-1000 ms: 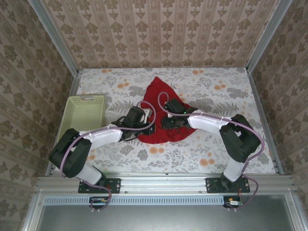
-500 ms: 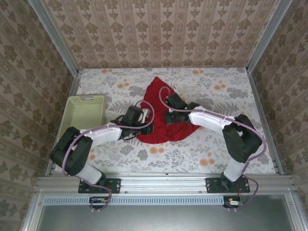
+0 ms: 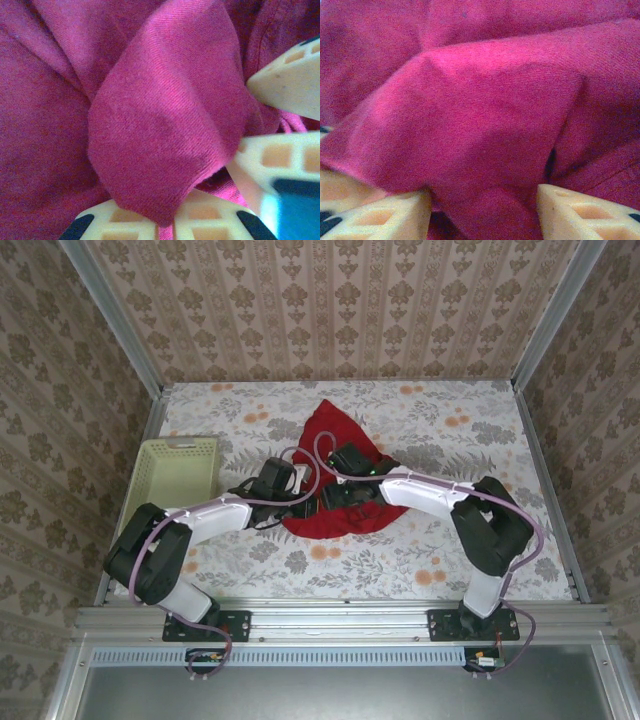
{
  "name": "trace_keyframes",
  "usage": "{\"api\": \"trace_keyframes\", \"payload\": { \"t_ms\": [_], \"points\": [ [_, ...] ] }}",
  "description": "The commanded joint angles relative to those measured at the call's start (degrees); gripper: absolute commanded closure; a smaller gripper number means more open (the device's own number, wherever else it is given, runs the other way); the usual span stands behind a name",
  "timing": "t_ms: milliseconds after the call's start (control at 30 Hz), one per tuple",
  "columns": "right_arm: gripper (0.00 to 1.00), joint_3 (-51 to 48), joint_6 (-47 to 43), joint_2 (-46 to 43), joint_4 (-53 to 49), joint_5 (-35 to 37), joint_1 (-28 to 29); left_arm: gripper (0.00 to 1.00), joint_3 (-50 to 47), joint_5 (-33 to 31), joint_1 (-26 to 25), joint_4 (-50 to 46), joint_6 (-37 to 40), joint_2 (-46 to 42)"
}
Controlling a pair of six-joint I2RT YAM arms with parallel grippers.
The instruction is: Fold the inside-out t-shirt
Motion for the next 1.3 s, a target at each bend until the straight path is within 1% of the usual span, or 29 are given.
{"api": "trace_keyframes", "payload": {
  "t_ms": [0,33,100,200,233,267,333,433,467,500,533,567,667,767,833,900,1033,1267],
  "points": [
    [0.58,2.51,-0.85,1.03,-3.47,6.80,-0.34,0.86,1.15,1.27,0.21,1.23,0.54,0.98],
    [0.67,2.92,-0.29,1.19,-4.25,8.10,-0.54,0.86,1.08,1.30,0.21,1.31,0.62,1.22],
    [0.77,3.23,0.09,1.33,-4.41,9.61,-0.78,0.86,1.07,1.36,0.44,1.46,0.93,1.90],
    [0.86,3.49,1.43,1.21,-5.17,12.76,-1.46,0.86,1.17,2.46,1.38,2.18,0.85,3.19],
    [0.95,3.65,2.59,1.31,-6.02,13.38,-2.30,0.86,1.30,2.68,1.65,2.36,0.85,3.41],
    [1.00,3.86,3.84,1.41,-6.90,13.33,-3.22,0.86,1.57,2.68,1.78,2.30,1.06,3.56],
    [1.00,3.40,5.99,0.47,-6.90,10.21,-5.24,0.87,3.10,2.09,1.97,-0.06,2.12,3.68],
    [1.00,0.66,5.99,-4.08,-1.71,2.31,-5.59,0.86,5.31,-1.53,1.27,-5.20,4.28,0.88],
    [1.00,0.22,6.32,-5.28,-0.78,0.67,-5.25,0.83,5.02,-2.98,0.82,-5.74,4.66,-1.18],
    [1.00,0.07,6.66,-6.52,-0.09,-0.97,-4.99,0.79,4.02,-4.67,0.21,-5.88,5.01,-4.12],
    [1.00,0.06,6.86,-7.31,0.40,-2.50,-4.71,0.72,2.85,-5.98,-0.43,-5.32,5.42,-7.27],
    [1.00,0.07,7.19,-7.84,0.82,-3.51,-4.55,0.68,1.60,-6.43,-0.81,-4.46,5.50,-9.79],
    [1.00,0.37,8.56,-7.37,2.37,-6.28,-4.52,0.63,-1.97,-6.30,-2.59,-0.32,5.75,-17.13],
    [1.00,0.85,9.89,-5.81,4.90,-9.64,-4.52,0.56,-2.77,-7.21,-7.51,2.64,7.23,-20.24],
    [1.00,1.50,10.82,-4.75,6.43,-11.56,-4.50,0.54,-2.26,-5.82,-9.86,4.47,7.17,-18.60],
    [1.00,2.48,10.95,-3.85,7.01,-12.83,-4.61,0.53,-1.79,-4.50,-10.84,6.11,6.51,-15.93],
    [1.00,4.10,10.92,-2.16,7.44,-14.19,-5.86,0.52,-3.80,-5.06,-11.07,12.75,4.22,-11.72],
    [1.00,5.07,10.65,0.31,8.32,-16.94,-8.47,0.50,-2.38,-5.50,-11.08,16.13,4.70,-3.31]
  ]
}}
